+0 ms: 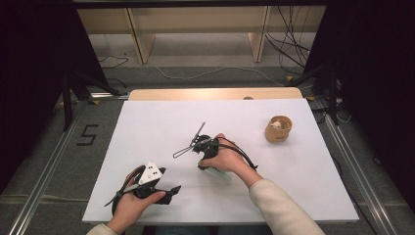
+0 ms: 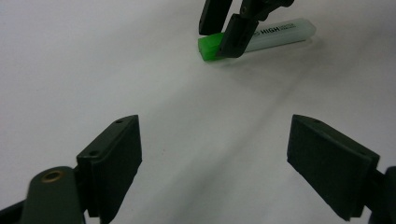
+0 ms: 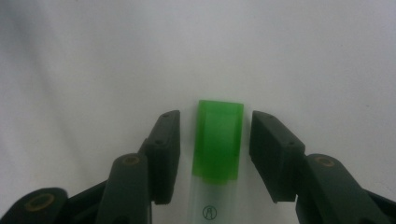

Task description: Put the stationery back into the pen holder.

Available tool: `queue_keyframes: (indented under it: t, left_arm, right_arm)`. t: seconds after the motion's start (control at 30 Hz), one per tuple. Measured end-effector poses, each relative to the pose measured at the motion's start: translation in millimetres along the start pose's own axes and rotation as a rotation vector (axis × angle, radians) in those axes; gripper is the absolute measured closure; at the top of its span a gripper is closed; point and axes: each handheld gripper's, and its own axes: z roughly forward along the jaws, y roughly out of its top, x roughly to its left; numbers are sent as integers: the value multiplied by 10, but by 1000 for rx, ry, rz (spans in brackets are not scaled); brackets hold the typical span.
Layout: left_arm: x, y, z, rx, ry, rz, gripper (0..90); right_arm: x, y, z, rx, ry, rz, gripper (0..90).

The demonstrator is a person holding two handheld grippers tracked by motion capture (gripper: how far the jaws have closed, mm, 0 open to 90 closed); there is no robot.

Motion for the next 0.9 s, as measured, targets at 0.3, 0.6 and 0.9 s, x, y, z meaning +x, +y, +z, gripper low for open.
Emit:
queue_keyframes:
  t: [0.3, 0.6, 0.9]
  left_arm:
    - [2, -1, -4, 0, -1, -1, 177]
    - [1, 0, -5, 0, -1, -1, 177]
    - [1, 0, -4, 0, -2, 0, 178]
  right_arm:
    - [2, 30, 30, 25, -4, -7, 562]
    - [14, 43, 51, 43, -11, 0, 577]
    - [16, 48, 53, 44, -21, 13, 604]
